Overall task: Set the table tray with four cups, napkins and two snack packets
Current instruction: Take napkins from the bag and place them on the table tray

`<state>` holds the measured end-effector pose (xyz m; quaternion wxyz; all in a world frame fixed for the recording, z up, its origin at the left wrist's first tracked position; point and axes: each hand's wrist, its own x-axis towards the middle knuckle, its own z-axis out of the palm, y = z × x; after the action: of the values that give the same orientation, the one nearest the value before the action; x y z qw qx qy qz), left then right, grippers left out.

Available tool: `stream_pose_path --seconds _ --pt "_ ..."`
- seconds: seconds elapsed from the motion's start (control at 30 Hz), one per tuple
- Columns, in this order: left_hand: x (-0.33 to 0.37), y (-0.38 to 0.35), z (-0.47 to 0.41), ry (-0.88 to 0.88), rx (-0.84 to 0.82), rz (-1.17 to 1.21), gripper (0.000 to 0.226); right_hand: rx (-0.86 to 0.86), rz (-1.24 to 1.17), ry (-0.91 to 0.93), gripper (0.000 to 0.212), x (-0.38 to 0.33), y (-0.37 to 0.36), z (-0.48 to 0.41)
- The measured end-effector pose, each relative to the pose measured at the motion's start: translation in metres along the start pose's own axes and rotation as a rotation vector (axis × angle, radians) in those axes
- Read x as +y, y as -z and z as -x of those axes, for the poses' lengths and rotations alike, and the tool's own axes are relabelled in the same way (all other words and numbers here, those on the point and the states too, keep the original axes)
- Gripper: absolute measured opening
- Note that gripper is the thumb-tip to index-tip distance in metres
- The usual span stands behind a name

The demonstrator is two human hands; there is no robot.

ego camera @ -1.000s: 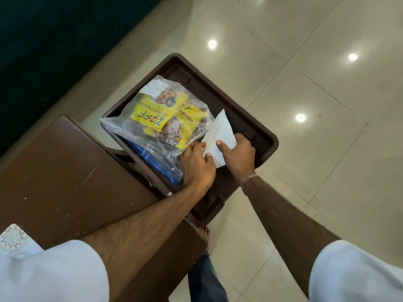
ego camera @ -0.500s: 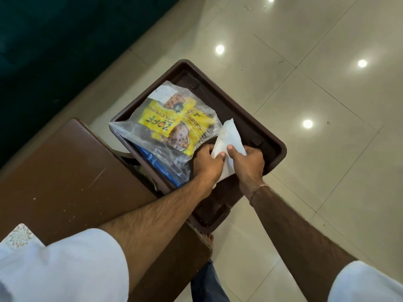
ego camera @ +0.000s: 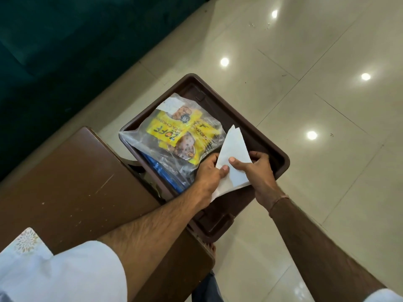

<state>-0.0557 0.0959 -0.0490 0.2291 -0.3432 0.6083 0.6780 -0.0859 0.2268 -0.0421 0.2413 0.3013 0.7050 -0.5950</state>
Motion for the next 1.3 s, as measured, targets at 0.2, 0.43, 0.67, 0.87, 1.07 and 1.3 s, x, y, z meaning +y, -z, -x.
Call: stream_pose_path --seconds 0.2,0.43,0.67,0.87,1.07,1.3 --pt "-0.008 0.000 0.013 -0.035 -0.010 -0.142 0.024 -0.045 -0.074 0.084 0.032 0.003 0.012 0.005" --pt "0.018 0.019 0.060 -0.143 0.060 -0.172 0.029 -0.101 -0.018 0.198 0.037 -0.028 0.017 0.045" --pt "0.039 0.082 0.137 -0.239 0.153 -0.108 0.036 -0.228 0.058 0.318 0.027 -0.067 -0.022 0.125" --pt "0.052 0.151 0.206 -0.274 0.261 -0.059 0.039 -0.336 0.099 0.360 0.030 -0.091 -0.082 0.196" --pt "0.038 0.233 0.283 -0.228 0.330 0.010 0.021 -0.424 0.189 0.425 0.018 -0.092 -0.149 0.267" --pt "-0.007 0.307 0.354 -0.134 0.468 0.134 0.023 -0.585 0.451 0.462 0.023 -0.069 -0.216 0.330"
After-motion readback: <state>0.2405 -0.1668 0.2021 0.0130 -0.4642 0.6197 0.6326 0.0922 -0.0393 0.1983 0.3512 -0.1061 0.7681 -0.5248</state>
